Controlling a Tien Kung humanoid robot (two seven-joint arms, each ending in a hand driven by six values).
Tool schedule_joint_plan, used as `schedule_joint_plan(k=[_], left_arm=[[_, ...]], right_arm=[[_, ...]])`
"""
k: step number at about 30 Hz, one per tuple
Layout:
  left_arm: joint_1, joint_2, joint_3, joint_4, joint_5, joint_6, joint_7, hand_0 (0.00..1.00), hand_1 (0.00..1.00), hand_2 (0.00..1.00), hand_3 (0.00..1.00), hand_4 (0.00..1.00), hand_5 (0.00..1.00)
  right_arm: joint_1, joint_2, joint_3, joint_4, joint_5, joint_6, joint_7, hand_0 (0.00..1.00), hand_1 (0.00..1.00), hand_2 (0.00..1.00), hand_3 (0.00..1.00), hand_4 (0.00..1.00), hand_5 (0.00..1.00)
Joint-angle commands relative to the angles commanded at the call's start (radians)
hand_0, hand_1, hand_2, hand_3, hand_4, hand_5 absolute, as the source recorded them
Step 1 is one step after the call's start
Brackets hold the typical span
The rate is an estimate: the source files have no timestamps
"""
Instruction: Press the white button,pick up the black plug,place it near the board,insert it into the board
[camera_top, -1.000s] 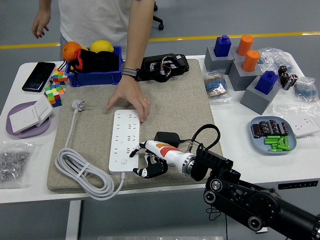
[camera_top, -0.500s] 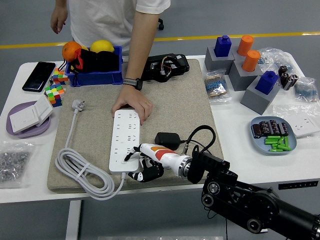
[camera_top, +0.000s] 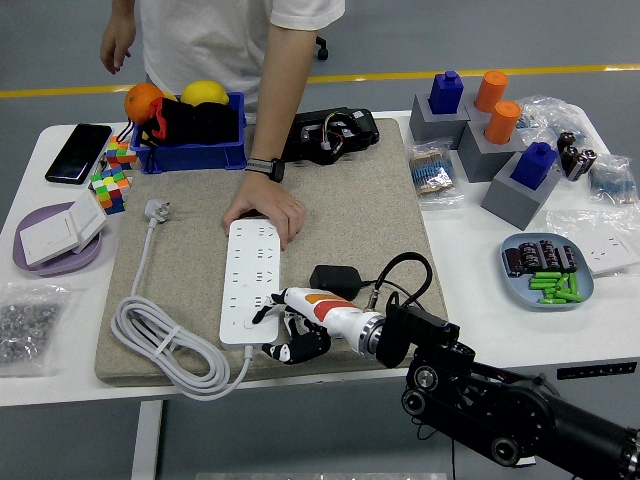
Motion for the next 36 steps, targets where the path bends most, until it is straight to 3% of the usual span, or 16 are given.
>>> schedule_joint_plan(k=[11, 36], left_arm=[[0.000, 0.003, -0.008, 0.000, 0.007, 0.000, 0.001, 0.702, 0.678, 0.629, 0.688, 0.514, 0.210], [0.000, 0.002, -0.025, 0.000, 0.020, 0.001, 0.002, 0.702, 0.678, 0.628, 0.685, 0.509, 0.207]], right_arm=[[0.013, 0.000, -0.020, 0.047, 0.005, 0.000, -0.008, 0.002, 0.002, 0.165, 0.680, 0.723, 0.277], [0.034, 0.000, -0.031, 0.008, -0.007, -0.010, 0.002, 0.002, 0.002, 0.165, 0.678, 0.720, 0.273]])
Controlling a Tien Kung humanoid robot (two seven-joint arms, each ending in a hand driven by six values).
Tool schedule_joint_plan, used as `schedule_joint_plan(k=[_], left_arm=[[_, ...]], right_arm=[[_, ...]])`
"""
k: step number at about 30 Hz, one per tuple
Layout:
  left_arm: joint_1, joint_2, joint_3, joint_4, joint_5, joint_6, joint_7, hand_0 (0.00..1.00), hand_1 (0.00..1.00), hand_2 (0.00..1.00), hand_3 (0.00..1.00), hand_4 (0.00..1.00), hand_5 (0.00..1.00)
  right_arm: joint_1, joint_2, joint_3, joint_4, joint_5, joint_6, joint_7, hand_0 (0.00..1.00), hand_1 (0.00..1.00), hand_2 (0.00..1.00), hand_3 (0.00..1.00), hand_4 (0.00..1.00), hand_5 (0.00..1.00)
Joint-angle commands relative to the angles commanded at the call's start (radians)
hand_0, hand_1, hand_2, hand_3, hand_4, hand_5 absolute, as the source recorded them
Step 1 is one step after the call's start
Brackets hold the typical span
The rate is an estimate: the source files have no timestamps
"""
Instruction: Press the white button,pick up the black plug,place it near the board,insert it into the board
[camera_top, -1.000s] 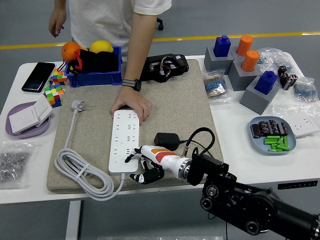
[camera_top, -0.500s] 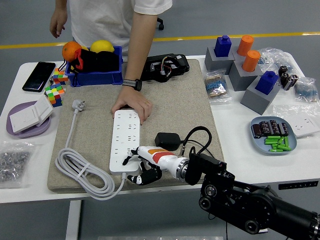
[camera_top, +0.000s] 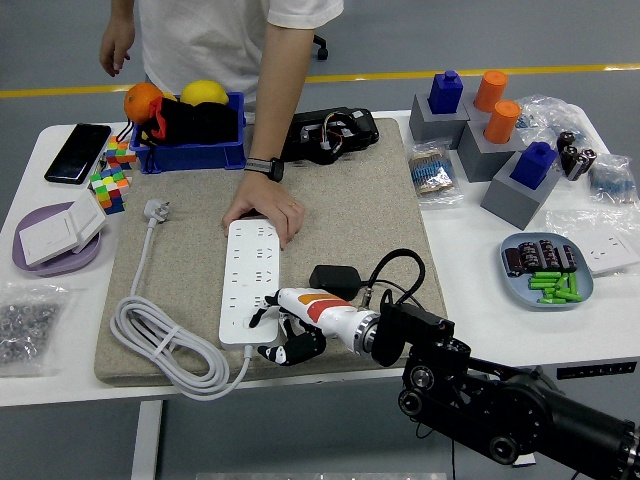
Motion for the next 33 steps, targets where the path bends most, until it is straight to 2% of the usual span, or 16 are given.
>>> schedule_joint_plan(k=[13, 25, 33], left_arm=[[0.002, 0.000, -0.006, 0.000, 0.002, 0.001, 0.000, 0.704, 0.676, 0.627, 0.683, 0.506, 0.209], [0.001, 0.000, -0.024, 0.000, 0.018, 0.002, 0.002, 0.704, 0.676, 0.625, 0.683, 0.502, 0.206], [0.001, -0.002, -0.030, 0.000, 0.020, 0.003, 0.002, 0.703, 0.676, 0.626, 0.682, 0.501, 0.206]], right_arm=[[0.020, 0.000, -0.027, -0.013, 0.004, -0.006, 0.006, 0.002, 0.002, 0.166, 0.675, 0.716, 0.268], [0.045, 0.000, 0.002, -0.008, 0.002, -0.010, 0.013, 0.002, 0.002, 0.166, 0.675, 0.714, 0.264], [0.037, 0.000, -0.011, -0.004, 0.011, -0.005, 0.008, 0.002, 0.002, 0.166, 0.671, 0.714, 0.263]])
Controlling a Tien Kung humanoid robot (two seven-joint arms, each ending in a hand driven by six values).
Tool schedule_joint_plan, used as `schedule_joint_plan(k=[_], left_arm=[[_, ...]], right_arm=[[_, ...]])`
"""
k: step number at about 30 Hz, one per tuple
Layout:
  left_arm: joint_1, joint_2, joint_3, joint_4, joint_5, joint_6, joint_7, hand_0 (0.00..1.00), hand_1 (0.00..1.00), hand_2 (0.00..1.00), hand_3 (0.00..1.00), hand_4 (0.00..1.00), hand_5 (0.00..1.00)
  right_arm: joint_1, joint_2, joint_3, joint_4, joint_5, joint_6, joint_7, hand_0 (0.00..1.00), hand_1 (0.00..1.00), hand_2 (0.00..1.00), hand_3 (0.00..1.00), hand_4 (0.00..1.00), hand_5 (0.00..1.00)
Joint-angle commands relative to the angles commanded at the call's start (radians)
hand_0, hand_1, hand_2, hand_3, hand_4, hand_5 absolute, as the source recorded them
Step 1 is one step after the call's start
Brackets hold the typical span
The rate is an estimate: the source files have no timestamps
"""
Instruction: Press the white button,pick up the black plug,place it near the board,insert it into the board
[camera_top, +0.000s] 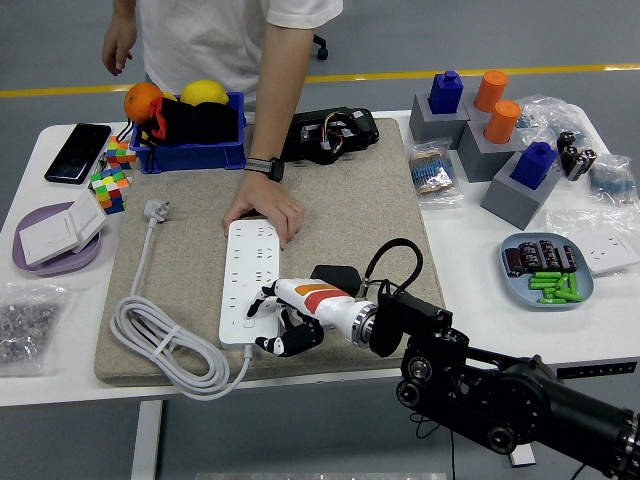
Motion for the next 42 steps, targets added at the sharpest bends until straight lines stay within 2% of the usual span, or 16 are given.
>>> schedule_joint_plan(k=[28, 32, 37, 39, 42], left_arm=[[0.002, -0.002, -0.001, 0.000, 0.002, 0.002, 0.001, 0.702, 0.673, 0.625, 0.680, 0.490, 0.195], [0.003, -0.002, -0.001, 0.000, 0.003, 0.002, 0.000, 0.702, 0.673, 0.625, 0.680, 0.490, 0.195], [0.005, -0.001, 0.000, 0.000, 0.003, 0.000, 0.001, 0.703, 0.673, 0.625, 0.680, 0.489, 0.195], [0.004, -0.001, 0.002, 0.000, 0.001, 0.000, 0.001, 0.703, 0.673, 0.625, 0.680, 0.489, 0.195], [0.003, -0.001, 0.005, 0.000, -0.002, 0.000, 0.001, 0.700, 0.672, 0.625, 0.681, 0.488, 0.194]], right_arm=[[-0.008, 0.000, -0.031, -0.033, 0.002, 0.000, 0.006, 0.002, 0.002, 0.166, 0.668, 0.713, 0.260], [-0.010, 0.000, -0.012, -0.011, 0.003, 0.000, 0.005, 0.002, 0.002, 0.166, 0.668, 0.713, 0.260], [-0.015, 0.000, 0.037, 0.058, 0.003, -0.011, 0.018, 0.002, 0.002, 0.166, 0.668, 0.713, 0.259], [-0.020, 0.000, 0.054, 0.085, 0.003, -0.028, 0.052, 0.002, 0.002, 0.166, 0.668, 0.713, 0.259], [-0.030, 0.000, 0.088, 0.108, 0.006, -0.017, 0.117, 0.002, 0.002, 0.166, 0.666, 0.712, 0.258]])
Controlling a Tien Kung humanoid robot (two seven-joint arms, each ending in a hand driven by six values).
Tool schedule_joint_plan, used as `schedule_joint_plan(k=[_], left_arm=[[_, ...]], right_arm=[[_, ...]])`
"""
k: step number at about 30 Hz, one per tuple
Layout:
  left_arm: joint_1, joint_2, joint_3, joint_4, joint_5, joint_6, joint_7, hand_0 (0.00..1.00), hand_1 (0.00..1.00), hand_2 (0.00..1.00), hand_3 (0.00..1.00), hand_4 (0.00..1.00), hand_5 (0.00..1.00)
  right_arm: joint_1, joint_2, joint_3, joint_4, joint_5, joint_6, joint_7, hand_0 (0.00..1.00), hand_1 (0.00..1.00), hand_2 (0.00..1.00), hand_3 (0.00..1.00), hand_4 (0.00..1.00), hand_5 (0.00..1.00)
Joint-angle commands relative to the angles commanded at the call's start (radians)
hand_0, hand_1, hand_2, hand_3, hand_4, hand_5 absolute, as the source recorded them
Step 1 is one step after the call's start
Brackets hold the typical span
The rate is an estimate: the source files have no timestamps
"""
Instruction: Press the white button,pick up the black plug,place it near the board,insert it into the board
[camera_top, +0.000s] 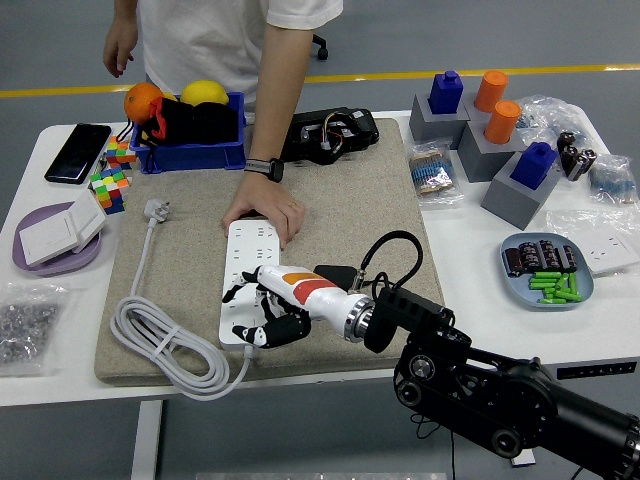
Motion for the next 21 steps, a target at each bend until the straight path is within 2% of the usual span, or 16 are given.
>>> schedule_joint_plan(k=[3, 4, 9, 10, 15, 16, 21], left_arm=[[-0.002, 0.001, 0.002, 0.000, -0.005, 0.000, -0.001, 0.700, 0.672, 0.625, 0.681, 0.488, 0.194], [-0.003, 0.001, 0.003, 0.000, -0.006, 0.000, -0.001, 0.701, 0.672, 0.625, 0.679, 0.488, 0.194], [-0.005, -0.002, 0.010, 0.000, -0.025, 0.002, -0.002, 0.701, 0.672, 0.625, 0.679, 0.488, 0.194], [-0.005, -0.002, 0.011, 0.000, -0.028, 0.002, -0.002, 0.701, 0.672, 0.625, 0.679, 0.488, 0.192], [-0.008, -0.003, 0.016, 0.000, -0.034, 0.004, -0.004, 0.701, 0.672, 0.625, 0.679, 0.488, 0.192], [-0.008, -0.003, 0.017, 0.000, -0.036, 0.004, -0.004, 0.701, 0.672, 0.625, 0.679, 0.488, 0.194], [-0.007, -0.004, 0.023, 0.000, -0.051, 0.007, -0.006, 0.701, 0.672, 0.625, 0.679, 0.488, 0.194]], right_arm=[[-0.010, 0.000, 0.053, 0.007, 0.026, 0.043, 0.072, 0.002, 0.002, 0.166, 0.666, 0.712, 0.258], [-0.014, 0.000, 0.068, 0.008, 0.027, 0.051, 0.082, 0.039, 0.095, 0.185, 0.651, 0.692, 0.252], [-0.039, 0.000, 0.169, -0.019, 0.016, 0.109, 0.125, 0.039, 0.095, 0.185, 0.651, 0.692, 0.252], [-0.044, 0.000, 0.189, -0.027, 0.011, 0.120, 0.129, 0.644, 0.647, 0.610, 0.641, 0.760, 0.202], [-0.068, -0.002, 0.277, -0.074, -0.009, 0.131, 0.169, 0.644, 0.647, 0.610, 0.641, 0.760, 0.202], [-0.072, -0.008, 0.293, -0.083, -0.010, 0.130, 0.180, 0.875, 0.881, 0.854, 0.641, 0.900, 0.174], [-0.099, -0.048, 0.375, -0.124, -0.017, 0.142, 0.208, 0.875, 0.881, 0.854, 0.641, 0.900, 0.174]])
